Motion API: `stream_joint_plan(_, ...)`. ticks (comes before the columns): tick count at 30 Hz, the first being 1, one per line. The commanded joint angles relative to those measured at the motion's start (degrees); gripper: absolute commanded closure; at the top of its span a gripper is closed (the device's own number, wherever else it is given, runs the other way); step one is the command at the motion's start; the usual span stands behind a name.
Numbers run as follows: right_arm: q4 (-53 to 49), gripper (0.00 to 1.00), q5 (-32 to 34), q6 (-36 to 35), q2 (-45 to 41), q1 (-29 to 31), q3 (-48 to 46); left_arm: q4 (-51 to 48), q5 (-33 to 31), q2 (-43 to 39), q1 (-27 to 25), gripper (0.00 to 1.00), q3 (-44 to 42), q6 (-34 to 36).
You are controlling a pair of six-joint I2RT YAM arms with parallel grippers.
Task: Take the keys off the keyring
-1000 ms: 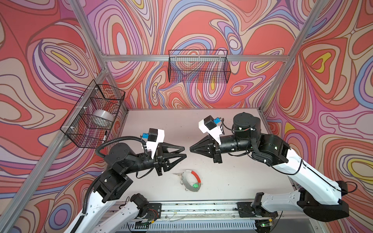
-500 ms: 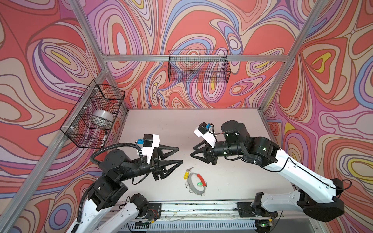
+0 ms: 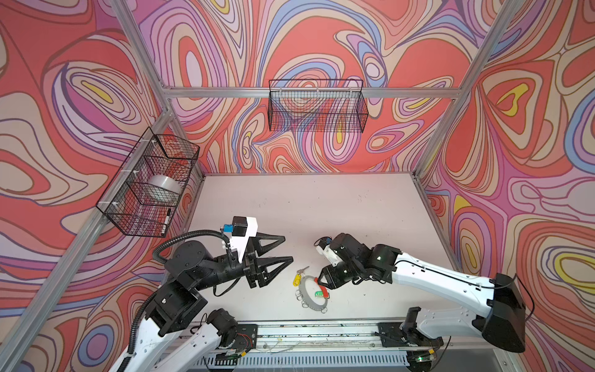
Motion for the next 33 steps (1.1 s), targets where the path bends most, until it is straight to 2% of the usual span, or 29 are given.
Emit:
stream_joint_plan(1,3.8,0.62,2.6,9.8,0.2,0.4,-4.0,1.5,-0.1,-1.2,0.0,0.31,-0.6,0.8)
stream_joint_plan(5,7.7,0.64,1.9,12.4,2.6,0.4,-7.3,1.2,0.3,-1.6,0.0,0.31,-1.6,1.1)
stream_joint_plan(13,12.1,0.66,3.6,12.2,7.9,-1.0,-7.9,0.7,0.4,-2.9,0.0,0.31,-2.6,1.5)
stream_joint_plan(21,10.8,0.7,5.4,13.2,8.2,-2.6,-9.5,-0.3,0.2,-3.7,0.0,0.31,-2.8,2.1)
stream_joint_plan(27,13.7,0.72,2.9,13.4,9.6,-3.1,-10.3,-0.1,0.1,-3.7,-0.1,0.32,-2.9,2.2)
stream_joint_plan(33,15.7,0.81,1.2,13.3,11.5,-3.1,-9.9,-0.5,0.0,-3.6,0.0,0.31,-3.0,2.3)
